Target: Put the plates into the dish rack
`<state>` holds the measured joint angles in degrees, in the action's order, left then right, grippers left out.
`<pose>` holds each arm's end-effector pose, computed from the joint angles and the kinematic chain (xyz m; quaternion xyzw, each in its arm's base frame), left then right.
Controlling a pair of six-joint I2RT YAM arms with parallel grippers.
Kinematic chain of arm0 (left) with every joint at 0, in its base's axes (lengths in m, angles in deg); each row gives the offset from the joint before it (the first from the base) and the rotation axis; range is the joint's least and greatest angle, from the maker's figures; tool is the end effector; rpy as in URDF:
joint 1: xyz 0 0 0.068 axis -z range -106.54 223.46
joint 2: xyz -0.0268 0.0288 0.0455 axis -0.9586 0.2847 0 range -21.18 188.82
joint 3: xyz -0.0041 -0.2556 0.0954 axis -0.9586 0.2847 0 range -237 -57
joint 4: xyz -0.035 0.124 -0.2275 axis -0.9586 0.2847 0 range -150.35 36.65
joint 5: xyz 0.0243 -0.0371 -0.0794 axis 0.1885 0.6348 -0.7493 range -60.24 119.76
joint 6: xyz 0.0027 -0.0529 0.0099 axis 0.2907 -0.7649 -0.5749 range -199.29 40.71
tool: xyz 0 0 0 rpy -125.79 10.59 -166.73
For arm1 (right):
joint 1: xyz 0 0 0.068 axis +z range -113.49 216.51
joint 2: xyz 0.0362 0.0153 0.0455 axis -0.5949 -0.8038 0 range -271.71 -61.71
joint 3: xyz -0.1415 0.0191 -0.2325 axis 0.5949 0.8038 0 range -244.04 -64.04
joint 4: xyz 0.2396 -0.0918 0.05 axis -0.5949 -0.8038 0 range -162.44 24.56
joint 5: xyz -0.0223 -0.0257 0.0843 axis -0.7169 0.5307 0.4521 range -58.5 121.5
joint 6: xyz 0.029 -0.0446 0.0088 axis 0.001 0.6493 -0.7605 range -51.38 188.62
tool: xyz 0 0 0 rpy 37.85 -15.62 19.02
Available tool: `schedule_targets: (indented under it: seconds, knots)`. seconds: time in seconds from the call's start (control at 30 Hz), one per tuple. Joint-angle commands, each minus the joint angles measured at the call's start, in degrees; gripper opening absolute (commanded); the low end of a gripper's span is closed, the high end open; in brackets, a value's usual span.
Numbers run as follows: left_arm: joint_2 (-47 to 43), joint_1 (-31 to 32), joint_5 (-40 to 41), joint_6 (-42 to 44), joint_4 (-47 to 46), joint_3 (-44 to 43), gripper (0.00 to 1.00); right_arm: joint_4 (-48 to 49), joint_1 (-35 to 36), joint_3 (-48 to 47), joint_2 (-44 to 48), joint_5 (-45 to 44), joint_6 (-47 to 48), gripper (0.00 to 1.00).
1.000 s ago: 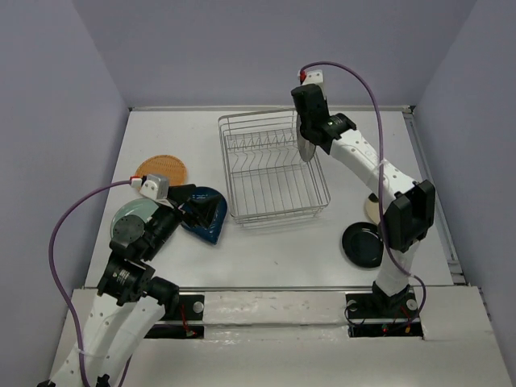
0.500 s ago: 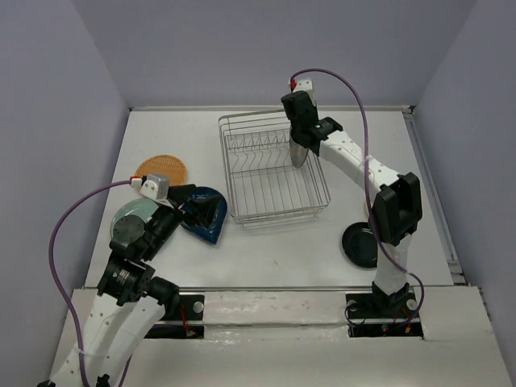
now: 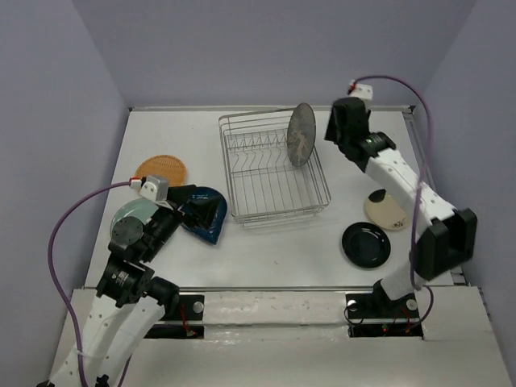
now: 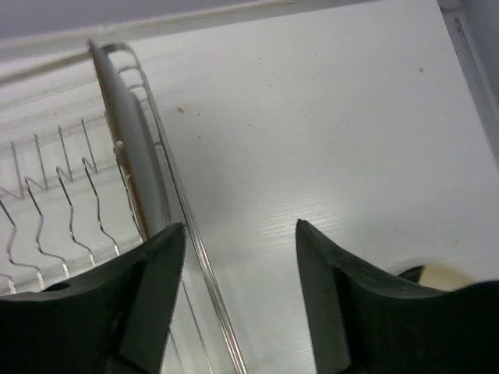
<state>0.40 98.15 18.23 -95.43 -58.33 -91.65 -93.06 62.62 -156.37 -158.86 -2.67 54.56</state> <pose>0.0937 -0.0509 0.3454 0.1245 0.6249 -0.3278 0.6975 0.3584 0.1533 0.3592 0.0528 0.8479 -0.0838 0.5208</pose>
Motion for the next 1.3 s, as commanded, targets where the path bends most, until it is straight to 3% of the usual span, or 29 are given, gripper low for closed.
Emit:
schedule_targets:
  seconds: [0.0, 0.07, 0.1, 0.2, 0.37, 0.57, 0.67, 1.03, 1.1, 1.13, 1.23, 1.27]
  knots:
    - [-1.63, 0.89, -0.34, 0.67, -2.46, -2.26, 0.99, 2.82, -10.17, 19.42, 17.13, 5.68, -16.93, 0.52]
    - [-2.25, 1.41, -0.16, 0.76, -2.38, -2.35, 0.99, 5.19, -17.02, 29.88, 23.72, 13.66, -23.77, 0.4]
    - [-2.33, 1.94, 0.36, 0.93, -2.29, -2.43, 0.99, 7.12, -24.19, 39.33, 29.84, 18.57, -25.29, 0.39]
    - [-2.69, 2.73, 0.81, 1.03, -2.11, -2.52, 0.99, 7.32, -36.25, 51.07, 40.05, 23.7, -28.55, 0.39]
    - [-3.56, 3.44, 1.42, 1.37, -2.11, -2.7, 0.99, 5.38, -49.9, 58.66, 46.17, 28.98, -27.43, 0.63]
    - [-4.79, 4.4, 2.21, 1.81, -2.11, -2.79, 0.99, 6.34, -65.01, 60.78, 38.88, 44.34, -21.1, 0.73]
    - [-5.15, 4.58, 2.39, 1.9, -2.11, -2.79, 0.99, 7.75, -65.66, 61.13, 35.46, 50.69, -19.07, 0.73]
    - [-4.8, 5.02, 2.04, 1.9, -2.11, -2.79, 0.99, 19.87, -65.66, 66.14, 25.52, 55.79, -22.76, 0.59]
    - [-4.71, 4.93, 2.04, 1.9, -2.11, -2.79, 0.99, 23.03, -65.66, 66.75, 24.64, 56.14, -24.34, 0.5]
    - [-4.62, 4.93, 2.04, 1.9, -2.11, -2.79, 0.99, 23.83, -65.66, 67.37, 24.46, 55.97, -25.04, 0.39]
    - [-4.18, 4.93, 1.95, 1.9, -2.11, -2.79, 0.99, 26.91, -65.66, 68.34, 25.51, 54.83, -27.68, 0.28]
    - [-4.09, 4.93, 1.95, 1.9, -2.11, -2.79, 0.99, 26.91, -65.66, 68.51, 26.64, 54.04, -28.12, 0.19]
